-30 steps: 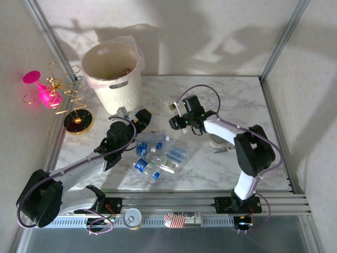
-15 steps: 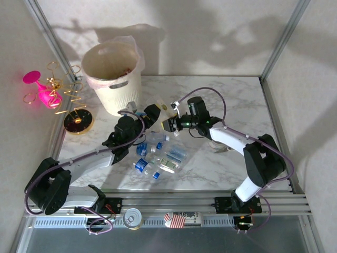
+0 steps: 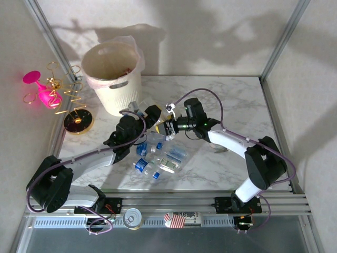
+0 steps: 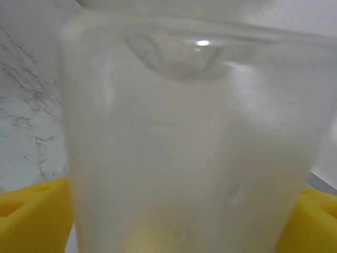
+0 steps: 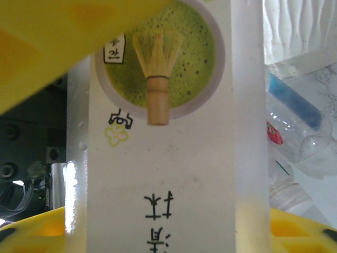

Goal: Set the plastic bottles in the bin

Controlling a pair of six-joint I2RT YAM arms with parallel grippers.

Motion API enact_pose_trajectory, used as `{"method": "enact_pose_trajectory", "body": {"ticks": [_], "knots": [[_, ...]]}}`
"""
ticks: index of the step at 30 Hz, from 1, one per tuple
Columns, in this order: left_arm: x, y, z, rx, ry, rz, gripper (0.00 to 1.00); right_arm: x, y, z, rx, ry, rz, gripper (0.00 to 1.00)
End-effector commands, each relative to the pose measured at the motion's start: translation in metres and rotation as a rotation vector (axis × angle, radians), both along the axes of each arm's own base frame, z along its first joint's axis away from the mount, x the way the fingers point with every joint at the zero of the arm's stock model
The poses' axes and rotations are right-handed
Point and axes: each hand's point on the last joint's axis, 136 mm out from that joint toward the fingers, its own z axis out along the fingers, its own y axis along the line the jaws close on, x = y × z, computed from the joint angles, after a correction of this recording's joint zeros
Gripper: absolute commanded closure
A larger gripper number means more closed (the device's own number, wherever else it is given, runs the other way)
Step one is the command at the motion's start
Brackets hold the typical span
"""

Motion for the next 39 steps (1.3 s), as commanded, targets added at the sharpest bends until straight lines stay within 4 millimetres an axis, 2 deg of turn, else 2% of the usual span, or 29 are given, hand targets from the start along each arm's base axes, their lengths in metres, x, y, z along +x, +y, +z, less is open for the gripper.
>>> {"method": "enact_pose_trajectory", "body": {"ticks": [1,7,13,16,18,22,26,33,39], "knots": [[0.005,-0.007,0.015,-0.008,-0.047,-0.003,0.15,-0.011,0.004,0.022,0.053,-0.042,0.043,0.47],[0.008,-0.008,0.013,0.014,-0.048,-0.004,0.22,-0.017,0.003,0.026,0.063,-0.048,0.056,0.47],[0.01,-0.011,0.018,0.013,-0.063,-0.011,0.43,-0.019,0.002,0.031,0.075,-0.056,0.049,0.46],[0.01,-0.01,0.021,0.012,-0.068,-0.006,0.55,-0.017,0.001,0.032,0.081,-0.063,0.032,0.4],[0.011,-0.008,0.022,0.015,-0.072,-0.002,0.55,-0.015,-0.001,0.031,0.073,-0.068,0.012,0.34],[0.015,-0.001,0.031,0.03,-0.087,0.017,0.57,-0.012,-0.006,0.028,0.049,-0.075,-0.017,0.16],[0.026,0.011,0.048,0.063,-0.121,0.04,0.57,-0.007,-0.014,0.025,0.031,-0.076,-0.055,0.01],[0.052,0.034,0.099,0.144,-0.217,0.104,0.57,-0.002,-0.036,0.027,0.036,-0.1,-0.137,0.01],[0.081,0.053,0.146,0.138,-0.3,0.136,0.58,0.002,-0.051,0.018,0.023,-0.103,-0.198,0.01]]}}
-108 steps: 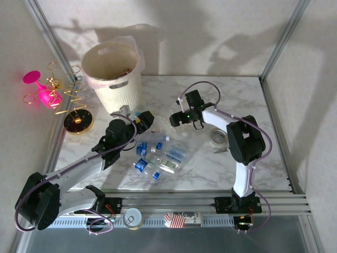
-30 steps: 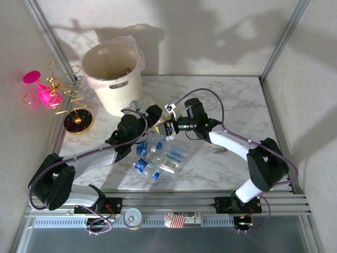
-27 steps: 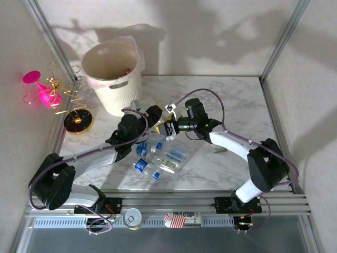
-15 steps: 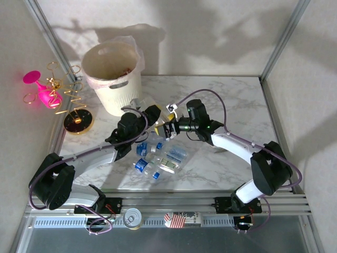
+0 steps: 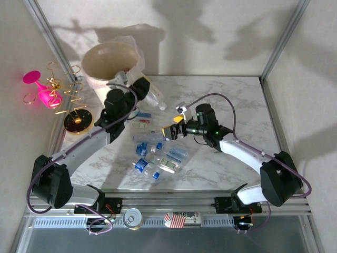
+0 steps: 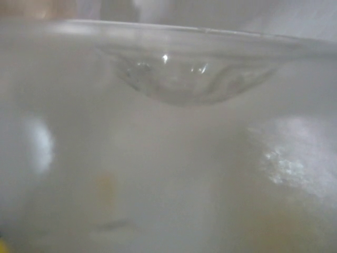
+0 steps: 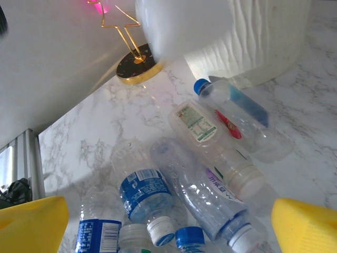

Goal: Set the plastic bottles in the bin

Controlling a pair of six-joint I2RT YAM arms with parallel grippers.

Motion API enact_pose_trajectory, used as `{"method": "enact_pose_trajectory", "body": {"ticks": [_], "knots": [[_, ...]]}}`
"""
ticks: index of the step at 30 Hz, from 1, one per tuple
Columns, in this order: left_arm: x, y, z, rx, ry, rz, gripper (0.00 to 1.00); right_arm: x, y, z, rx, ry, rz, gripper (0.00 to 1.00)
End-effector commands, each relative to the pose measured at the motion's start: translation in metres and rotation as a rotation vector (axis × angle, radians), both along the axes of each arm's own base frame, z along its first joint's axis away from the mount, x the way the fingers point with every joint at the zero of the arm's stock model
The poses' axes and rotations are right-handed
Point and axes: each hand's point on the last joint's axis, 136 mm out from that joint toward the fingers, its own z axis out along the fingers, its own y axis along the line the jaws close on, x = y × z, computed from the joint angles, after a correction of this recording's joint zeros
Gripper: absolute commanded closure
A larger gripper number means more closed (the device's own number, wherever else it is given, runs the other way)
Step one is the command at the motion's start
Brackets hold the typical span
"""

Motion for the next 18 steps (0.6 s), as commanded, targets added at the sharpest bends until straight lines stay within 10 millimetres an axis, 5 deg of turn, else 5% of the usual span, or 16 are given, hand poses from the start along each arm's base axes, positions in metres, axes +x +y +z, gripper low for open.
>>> {"method": "enact_pose_trajectory", "body": {"ticks": [1,8,18], "knots": [[0.016,0.011,0.028,0.032,-0.061,0.007,0.58,0.009,-0.009,0.002,0.001,-0.024,-0.065,0.01],[0.057,0.056,0.076,0.101,-0.133,0.127,0.57,0.021,-0.019,-0.018,-0.07,-0.004,-0.152,0.01],[0.093,0.145,0.095,0.029,-0.144,0.268,0.58,0.028,-0.031,-0.037,-0.13,0.024,-0.23,0.01]]}}
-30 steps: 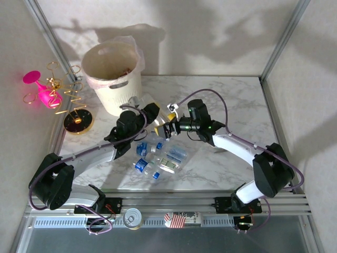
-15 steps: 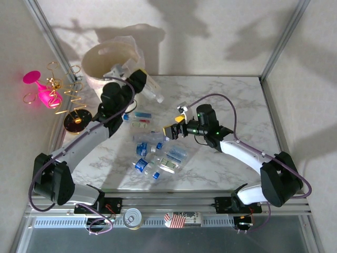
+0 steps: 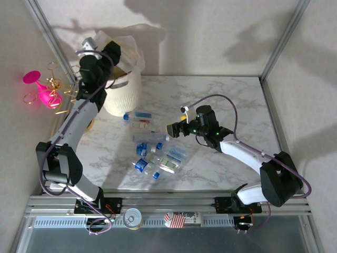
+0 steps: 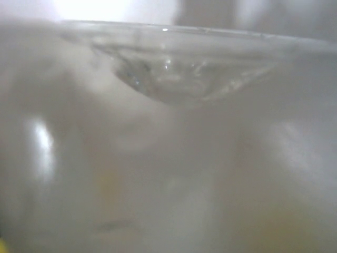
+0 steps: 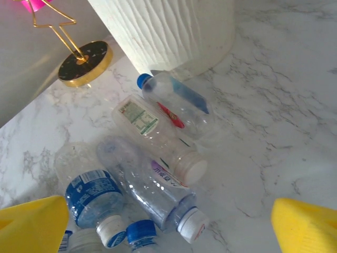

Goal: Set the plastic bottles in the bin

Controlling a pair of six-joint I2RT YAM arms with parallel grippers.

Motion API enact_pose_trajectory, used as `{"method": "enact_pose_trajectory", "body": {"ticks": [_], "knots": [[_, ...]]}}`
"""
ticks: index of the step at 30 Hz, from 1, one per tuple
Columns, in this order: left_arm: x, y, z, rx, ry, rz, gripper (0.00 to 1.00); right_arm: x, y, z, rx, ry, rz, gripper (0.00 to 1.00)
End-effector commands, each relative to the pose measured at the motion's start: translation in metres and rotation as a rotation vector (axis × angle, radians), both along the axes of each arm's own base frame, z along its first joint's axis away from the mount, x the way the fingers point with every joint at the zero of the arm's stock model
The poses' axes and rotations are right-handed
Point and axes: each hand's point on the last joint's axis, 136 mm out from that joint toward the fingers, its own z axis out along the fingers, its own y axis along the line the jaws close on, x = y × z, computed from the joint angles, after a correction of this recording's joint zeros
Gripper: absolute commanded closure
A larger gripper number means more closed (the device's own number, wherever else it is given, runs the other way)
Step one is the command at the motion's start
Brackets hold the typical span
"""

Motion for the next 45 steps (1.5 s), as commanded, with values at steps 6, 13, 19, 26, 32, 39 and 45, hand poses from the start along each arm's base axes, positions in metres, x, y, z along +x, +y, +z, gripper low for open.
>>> {"method": "enact_pose_trajectory", "body": {"ticks": [6,13,19,26,32,39,45], "knots": [[0.009,0.049,-0.003,0.015,0.017,0.128,0.58,0.008,-0.004,-0.017,-0.037,0.04,-0.042,0.01],[0.016,0.06,-0.042,0.079,0.117,0.192,0.34,0.01,-0.003,-0.016,-0.043,0.045,-0.044,0.01],[0.012,0.052,-0.033,0.069,0.103,0.148,0.0,0.011,-0.002,-0.019,-0.047,0.053,-0.041,0.01],[-0.018,0.033,-0.005,0.065,0.031,0.096,0.0,0.016,0.009,-0.029,-0.055,0.094,-0.014,0.01],[-0.057,-0.017,0.003,0.092,-0.006,-0.058,0.0,0.007,0.015,-0.055,-0.167,0.175,0.034,0.01],[-0.112,-0.078,-0.042,0.108,0.03,-0.153,0.0,-0.03,0.017,-0.091,-0.385,0.288,0.101,0.03],[-0.142,-0.103,-0.098,-0.025,0.085,-0.213,0.0,-0.057,0.005,-0.106,-0.487,0.354,0.111,0.06]]}}
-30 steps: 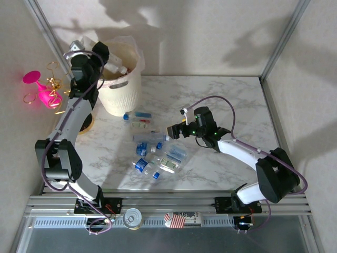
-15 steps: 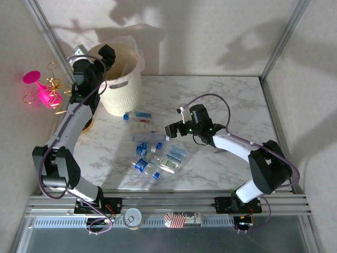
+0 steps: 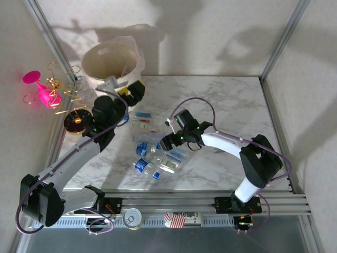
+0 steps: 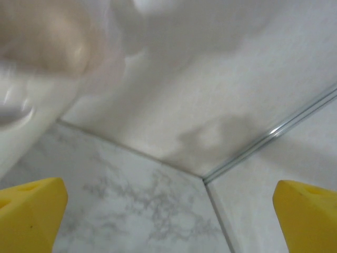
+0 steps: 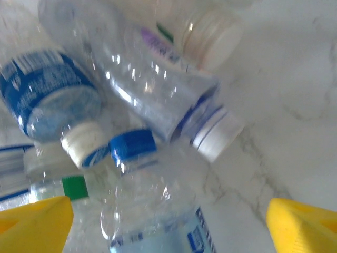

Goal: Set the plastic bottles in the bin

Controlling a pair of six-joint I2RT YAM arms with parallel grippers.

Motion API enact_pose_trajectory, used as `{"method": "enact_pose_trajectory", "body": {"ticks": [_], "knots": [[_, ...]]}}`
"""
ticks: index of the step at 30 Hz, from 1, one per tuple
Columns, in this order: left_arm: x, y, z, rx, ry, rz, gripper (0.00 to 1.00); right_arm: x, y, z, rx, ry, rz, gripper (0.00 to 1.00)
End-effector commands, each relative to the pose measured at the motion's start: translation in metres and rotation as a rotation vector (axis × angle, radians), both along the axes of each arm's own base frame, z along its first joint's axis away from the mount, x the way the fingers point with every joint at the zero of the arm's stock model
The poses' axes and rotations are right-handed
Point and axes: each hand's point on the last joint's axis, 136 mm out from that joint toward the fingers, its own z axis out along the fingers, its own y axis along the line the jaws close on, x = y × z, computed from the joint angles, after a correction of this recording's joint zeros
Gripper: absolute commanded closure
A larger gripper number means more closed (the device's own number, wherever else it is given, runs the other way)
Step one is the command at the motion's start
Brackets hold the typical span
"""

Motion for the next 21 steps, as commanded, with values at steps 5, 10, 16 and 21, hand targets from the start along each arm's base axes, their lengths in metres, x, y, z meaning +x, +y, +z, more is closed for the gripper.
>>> {"method": "enact_pose_trajectory", "body": {"ticks": [5,10,16,21], "knots": [[-0.016,-0.011,-0.047,-0.19,0.055,0.013,0.0,-0.027,-0.03,-0.024,-0.169,0.095,-0.019,0.08],[-0.021,-0.027,-0.081,-0.209,0.131,-0.02,0.0,-0.041,-0.035,-0.027,-0.182,0.123,-0.021,0.07],[-0.022,-0.043,-0.101,-0.181,0.188,-0.057,0.0,-0.054,-0.042,-0.035,-0.188,0.162,-0.016,0.05],[-0.019,-0.051,-0.101,-0.198,0.189,-0.074,0.0,-0.047,-0.052,-0.046,-0.252,0.132,-0.051,0.04]]}}
